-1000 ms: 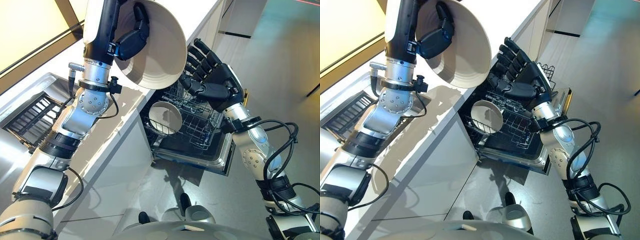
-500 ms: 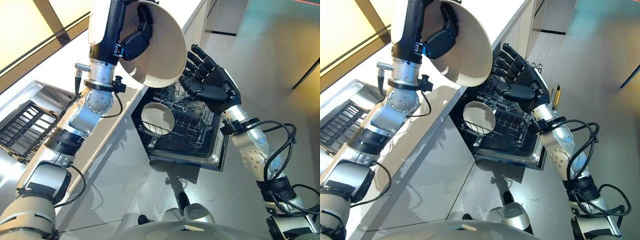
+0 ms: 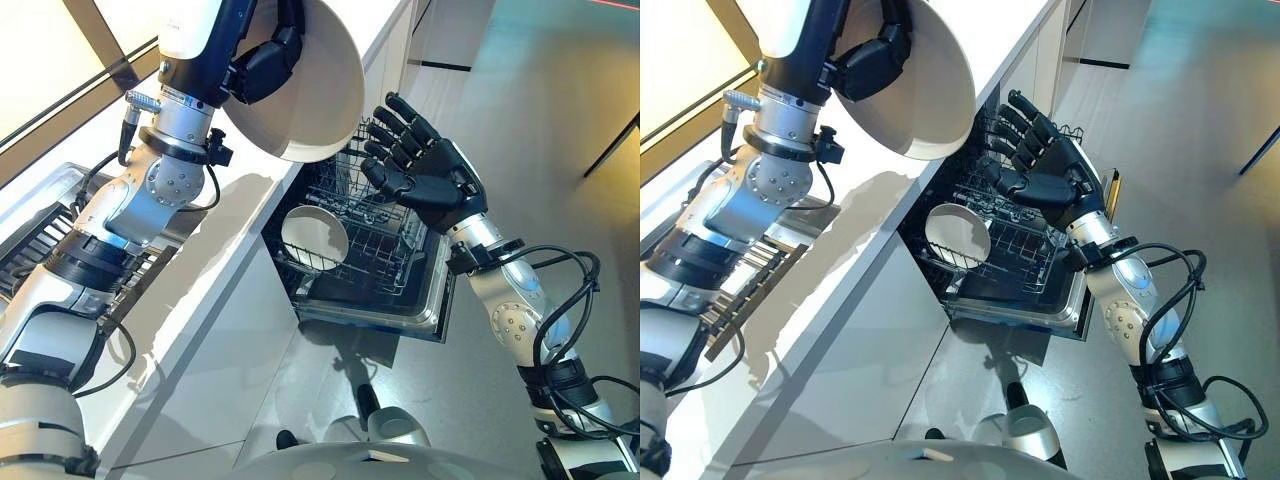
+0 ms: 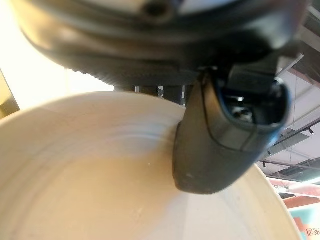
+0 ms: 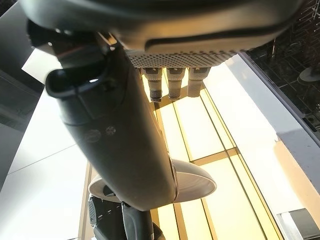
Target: Pick up plates and place into dishwasher.
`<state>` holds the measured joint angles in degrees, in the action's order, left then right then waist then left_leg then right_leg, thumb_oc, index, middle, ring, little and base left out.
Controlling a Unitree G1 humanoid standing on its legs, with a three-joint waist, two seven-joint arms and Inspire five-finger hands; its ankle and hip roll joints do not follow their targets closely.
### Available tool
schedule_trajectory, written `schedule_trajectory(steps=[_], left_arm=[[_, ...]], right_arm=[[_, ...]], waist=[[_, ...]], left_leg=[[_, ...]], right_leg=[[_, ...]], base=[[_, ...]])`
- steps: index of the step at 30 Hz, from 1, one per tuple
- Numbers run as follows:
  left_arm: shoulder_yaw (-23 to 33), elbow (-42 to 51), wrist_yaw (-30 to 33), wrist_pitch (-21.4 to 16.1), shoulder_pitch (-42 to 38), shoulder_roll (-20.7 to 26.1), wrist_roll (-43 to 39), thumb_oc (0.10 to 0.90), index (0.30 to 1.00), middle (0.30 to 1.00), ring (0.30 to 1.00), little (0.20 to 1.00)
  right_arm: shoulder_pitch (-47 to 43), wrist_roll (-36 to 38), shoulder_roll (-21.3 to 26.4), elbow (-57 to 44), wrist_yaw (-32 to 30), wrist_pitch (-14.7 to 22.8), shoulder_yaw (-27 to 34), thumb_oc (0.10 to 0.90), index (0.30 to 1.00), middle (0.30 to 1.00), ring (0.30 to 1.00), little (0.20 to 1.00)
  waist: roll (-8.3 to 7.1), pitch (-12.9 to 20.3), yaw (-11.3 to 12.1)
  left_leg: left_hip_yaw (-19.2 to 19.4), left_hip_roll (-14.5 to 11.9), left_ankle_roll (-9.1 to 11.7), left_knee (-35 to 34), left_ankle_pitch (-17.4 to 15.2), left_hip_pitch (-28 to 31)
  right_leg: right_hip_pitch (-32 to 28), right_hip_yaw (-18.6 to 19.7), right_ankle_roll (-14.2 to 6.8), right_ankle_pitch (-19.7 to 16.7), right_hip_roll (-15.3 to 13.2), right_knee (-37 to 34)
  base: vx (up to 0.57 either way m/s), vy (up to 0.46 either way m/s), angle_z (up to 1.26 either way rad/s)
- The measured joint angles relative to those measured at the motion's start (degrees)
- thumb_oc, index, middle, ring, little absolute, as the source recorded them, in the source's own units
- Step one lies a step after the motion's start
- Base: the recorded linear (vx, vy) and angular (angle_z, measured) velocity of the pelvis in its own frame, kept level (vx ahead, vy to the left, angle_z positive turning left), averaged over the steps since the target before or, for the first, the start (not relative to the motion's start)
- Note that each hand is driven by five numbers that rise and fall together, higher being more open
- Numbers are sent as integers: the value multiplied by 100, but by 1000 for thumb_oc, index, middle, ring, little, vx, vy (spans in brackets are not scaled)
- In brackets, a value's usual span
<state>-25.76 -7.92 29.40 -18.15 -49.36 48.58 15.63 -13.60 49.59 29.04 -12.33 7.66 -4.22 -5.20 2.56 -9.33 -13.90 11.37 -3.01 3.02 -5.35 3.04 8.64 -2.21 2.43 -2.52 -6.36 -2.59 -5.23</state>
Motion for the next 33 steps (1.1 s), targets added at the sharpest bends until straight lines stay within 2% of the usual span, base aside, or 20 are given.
schedule_trajectory(steps=[13, 23, 27, 33], left_arm=[[-124, -137, 1, -216, 0, -120, 3, 100, 300, 300, 300, 200], [-161, -637, 102, -389, 167, -1036, 125, 100, 300, 300, 300, 200], [-406, -711, 147, -466, 301, -1210, 257, 100, 300, 300, 300, 200], [-495, -876, 190, -580, 448, -1349, 472, 100, 300, 300, 300, 200]], right_arm=[[-1, 112, -8, -1, 2, 0, -7, 800, 900, 900, 900, 900], [-3, 561, -123, -50, 22, -108, -138, 800, 900, 900, 900, 900], [-4, 601, -167, -61, 59, -169, -258, 800, 900, 900, 900, 900], [-4, 605, -266, -87, 69, -197, -257, 800, 900, 900, 900, 900]], waist=[[13, 41, 0], [8, 132, -12], [6, 133, -4], [-2, 137, -15]], left_leg=[[-11, 1, 0, 10, 0, 1], [25, -5, 1, 3, -1, 15], [26, -7, 1, 3, -1, 15], [49, -8, 1, 2, -1, 17]], right_leg=[[-1, 3, 1, -1, 3, 0], [1, 26, -1, 0, 10, 0], [1, 26, -1, 0, 13, 0], [4, 32, -1, 0, 14, 0]], base=[[0, 0, 0], [-3, -12, -1], [-2, -27, 0], [-1, -6, 0]])
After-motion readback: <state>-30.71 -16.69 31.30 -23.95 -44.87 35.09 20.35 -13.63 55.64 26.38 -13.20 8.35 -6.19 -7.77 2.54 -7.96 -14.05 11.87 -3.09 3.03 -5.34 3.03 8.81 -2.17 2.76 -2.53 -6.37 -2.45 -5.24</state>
